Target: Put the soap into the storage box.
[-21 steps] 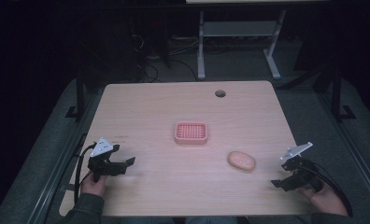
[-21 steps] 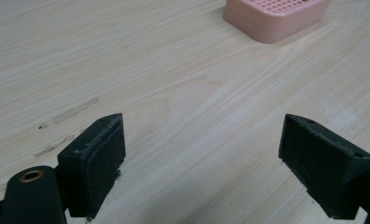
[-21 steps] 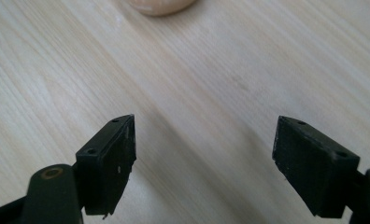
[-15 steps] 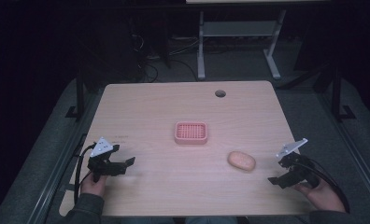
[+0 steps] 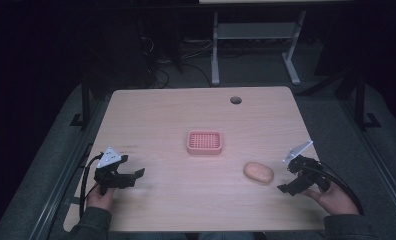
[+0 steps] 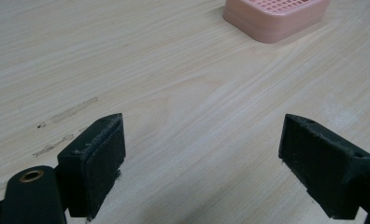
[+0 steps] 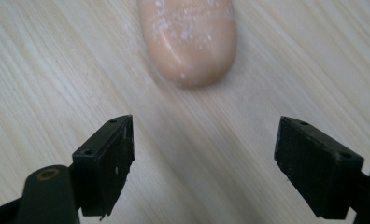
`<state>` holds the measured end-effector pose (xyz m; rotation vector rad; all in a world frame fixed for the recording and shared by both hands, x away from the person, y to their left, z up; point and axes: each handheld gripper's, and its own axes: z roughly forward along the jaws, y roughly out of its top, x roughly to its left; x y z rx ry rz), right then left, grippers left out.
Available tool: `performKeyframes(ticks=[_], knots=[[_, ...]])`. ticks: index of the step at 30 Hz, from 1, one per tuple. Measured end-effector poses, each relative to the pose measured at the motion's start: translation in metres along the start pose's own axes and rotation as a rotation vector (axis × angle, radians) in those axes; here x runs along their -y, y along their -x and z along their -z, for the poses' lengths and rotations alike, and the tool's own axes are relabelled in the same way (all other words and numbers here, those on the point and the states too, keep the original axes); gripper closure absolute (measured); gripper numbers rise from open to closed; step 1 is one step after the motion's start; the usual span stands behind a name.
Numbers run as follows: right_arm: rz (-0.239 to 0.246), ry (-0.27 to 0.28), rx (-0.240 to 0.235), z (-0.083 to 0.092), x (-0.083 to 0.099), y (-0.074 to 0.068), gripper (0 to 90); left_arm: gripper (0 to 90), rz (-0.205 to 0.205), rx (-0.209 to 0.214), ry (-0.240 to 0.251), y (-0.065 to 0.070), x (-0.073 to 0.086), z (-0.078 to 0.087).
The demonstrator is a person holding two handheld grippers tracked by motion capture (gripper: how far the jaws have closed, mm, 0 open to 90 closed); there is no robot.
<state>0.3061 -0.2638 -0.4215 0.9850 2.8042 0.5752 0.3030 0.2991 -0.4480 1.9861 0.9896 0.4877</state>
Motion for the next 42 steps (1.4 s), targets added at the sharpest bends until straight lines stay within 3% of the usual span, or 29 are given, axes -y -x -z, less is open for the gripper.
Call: performKeyframes(ticks=[9, 25, 42], knots=[[0.052, -0.026, -0.015, -0.005, -0.026, -0.005, 19.2, 14.3, -0.002, -0.001, 0.001, -0.001, 0.000, 0.000], [0.123, -0.071, -0.029, -0.021, -0.057, -0.010, 19.2, 14.3, 0.007, -0.003, 0.001, -0.001, 0.000, 0.000], [0.154, -0.163, -0.038, -0.043, -0.078, -0.007, 20.2, 14.3, 0.008, 0.004, -0.008, -0.001, 0.000, -0.002]])
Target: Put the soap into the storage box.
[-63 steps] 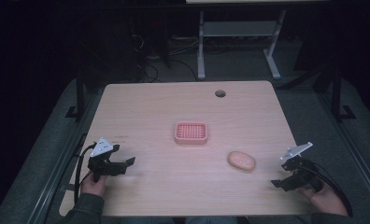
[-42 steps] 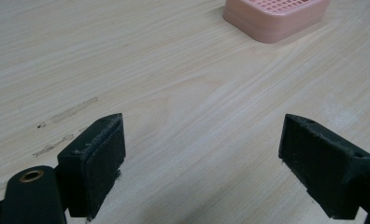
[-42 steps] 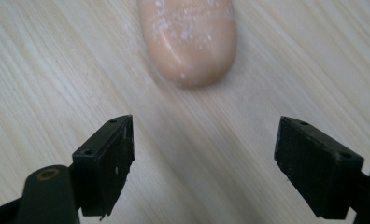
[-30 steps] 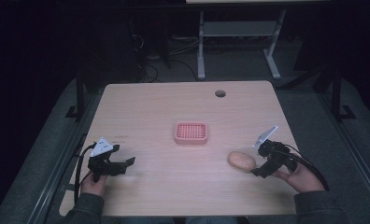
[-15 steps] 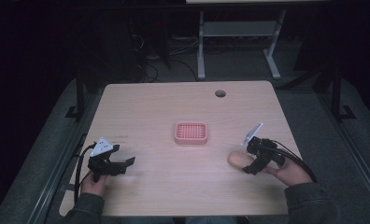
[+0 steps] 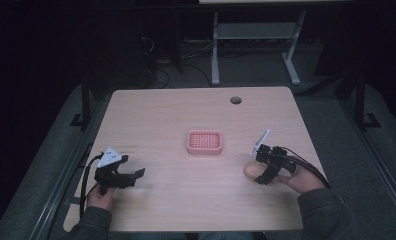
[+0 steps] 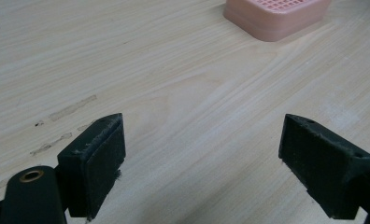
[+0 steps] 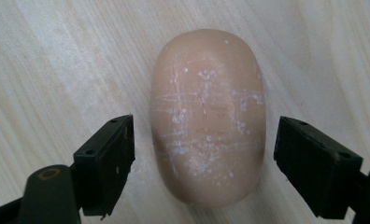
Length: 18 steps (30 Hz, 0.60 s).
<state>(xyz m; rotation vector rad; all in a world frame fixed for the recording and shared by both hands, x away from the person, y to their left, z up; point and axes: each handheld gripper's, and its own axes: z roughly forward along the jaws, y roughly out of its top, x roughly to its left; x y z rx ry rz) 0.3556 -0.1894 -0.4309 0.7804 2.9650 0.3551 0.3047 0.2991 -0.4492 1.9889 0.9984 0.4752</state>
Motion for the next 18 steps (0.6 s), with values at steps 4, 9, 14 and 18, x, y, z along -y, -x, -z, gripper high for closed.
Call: performKeyframes(ticks=[4, 9, 14, 18], knots=[[0.000, -0.013, -0.001, -0.004, -0.002, 0.001, 21.3, 14.3, 0.001, 0.002, 0.001, 0.000, 0.000, 0.000], [0.003, -0.025, -0.005, -0.006, -0.003, 0.001, 22.8, 14.3, 0.001, 0.001, 0.001, 0.000, 0.000, 0.000], [0.009, -0.036, 0.000, -0.009, -0.004, 0.001, 24.5, 14.3, 0.003, 0.002, 0.002, 0.000, 0.000, 0.000], [0.019, -0.046, -0.003, -0.012, -0.006, 0.001, 29.7, 14.3, 0.002, 0.002, 0.001, 0.000, 0.000, 0.000]])
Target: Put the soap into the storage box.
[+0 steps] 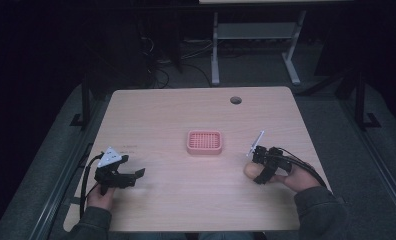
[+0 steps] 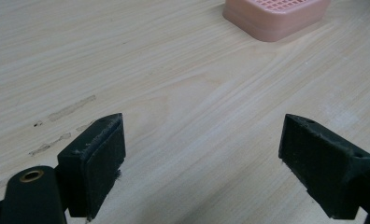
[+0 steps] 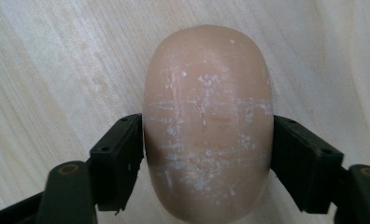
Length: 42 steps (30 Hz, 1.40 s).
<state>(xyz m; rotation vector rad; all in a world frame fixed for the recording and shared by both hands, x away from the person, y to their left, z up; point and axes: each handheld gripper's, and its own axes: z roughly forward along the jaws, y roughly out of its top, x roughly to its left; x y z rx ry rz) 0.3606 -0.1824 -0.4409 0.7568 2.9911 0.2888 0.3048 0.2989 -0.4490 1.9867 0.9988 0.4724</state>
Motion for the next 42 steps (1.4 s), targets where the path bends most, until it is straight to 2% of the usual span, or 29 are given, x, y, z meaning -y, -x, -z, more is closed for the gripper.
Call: performKeyframes(ticks=[10, 16, 22, 29, 42], knots=[[0.017, -0.006, 0.003, 0.000, -0.001, -0.001, 31.7, 14.3, -0.001, -0.002, 0.003, 0.000, 0.000, 0.001], [0.020, 0.025, -0.011, 0.003, -0.001, -0.001, 31.9, 14.3, 0.003, -0.001, 0.005, 0.000, 0.000, 0.001], [0.024, 0.032, -0.011, 0.006, -0.003, -0.001, 31.9, 14.3, 0.004, -0.001, 0.003, 0.000, 0.000, 0.001], [0.039, 0.061, -0.020, 0.017, -0.014, 0.002, 31.9, 14.3, 0.002, -0.003, 0.007, 0.000, 0.000, 0.001], [0.066, 0.082, -0.046, 0.022, -0.040, 0.006, 31.9, 14.3, 0.000, -0.005, 0.004, -0.001, 0.000, 0.002]])
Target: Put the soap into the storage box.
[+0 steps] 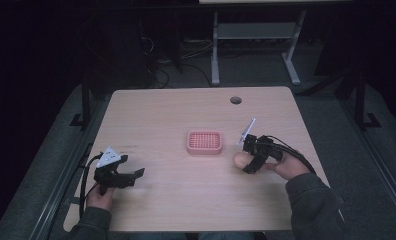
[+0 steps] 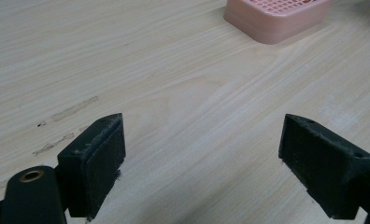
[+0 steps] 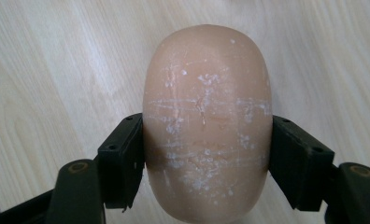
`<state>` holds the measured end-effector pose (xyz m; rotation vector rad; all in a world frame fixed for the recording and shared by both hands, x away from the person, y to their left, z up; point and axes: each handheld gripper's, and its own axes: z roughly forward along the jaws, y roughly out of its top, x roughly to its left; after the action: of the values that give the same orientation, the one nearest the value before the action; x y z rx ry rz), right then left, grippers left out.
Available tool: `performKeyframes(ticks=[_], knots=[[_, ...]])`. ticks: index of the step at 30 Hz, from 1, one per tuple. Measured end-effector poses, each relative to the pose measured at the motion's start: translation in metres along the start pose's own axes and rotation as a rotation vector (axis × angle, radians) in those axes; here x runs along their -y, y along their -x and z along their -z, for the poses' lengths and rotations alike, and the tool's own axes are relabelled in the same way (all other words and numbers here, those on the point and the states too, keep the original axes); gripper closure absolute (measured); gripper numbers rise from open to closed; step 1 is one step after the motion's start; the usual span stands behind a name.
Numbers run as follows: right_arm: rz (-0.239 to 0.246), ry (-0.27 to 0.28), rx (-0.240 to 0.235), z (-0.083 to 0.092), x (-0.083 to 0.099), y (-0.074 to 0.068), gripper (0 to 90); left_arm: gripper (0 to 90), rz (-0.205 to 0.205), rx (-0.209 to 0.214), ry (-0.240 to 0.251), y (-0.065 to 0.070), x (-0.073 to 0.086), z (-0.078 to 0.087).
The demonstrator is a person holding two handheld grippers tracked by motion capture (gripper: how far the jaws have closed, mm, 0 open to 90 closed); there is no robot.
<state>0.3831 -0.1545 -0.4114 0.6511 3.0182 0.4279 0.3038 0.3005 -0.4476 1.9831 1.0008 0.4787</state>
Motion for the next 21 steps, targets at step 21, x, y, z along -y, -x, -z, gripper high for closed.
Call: performKeyframes(ticks=[21], knots=[[0.056, 0.010, -0.012, 0.009, -0.046, 0.010, 31.9, 14.3, 0.008, 0.000, 0.001, -0.001, 0.000, 0.000]])
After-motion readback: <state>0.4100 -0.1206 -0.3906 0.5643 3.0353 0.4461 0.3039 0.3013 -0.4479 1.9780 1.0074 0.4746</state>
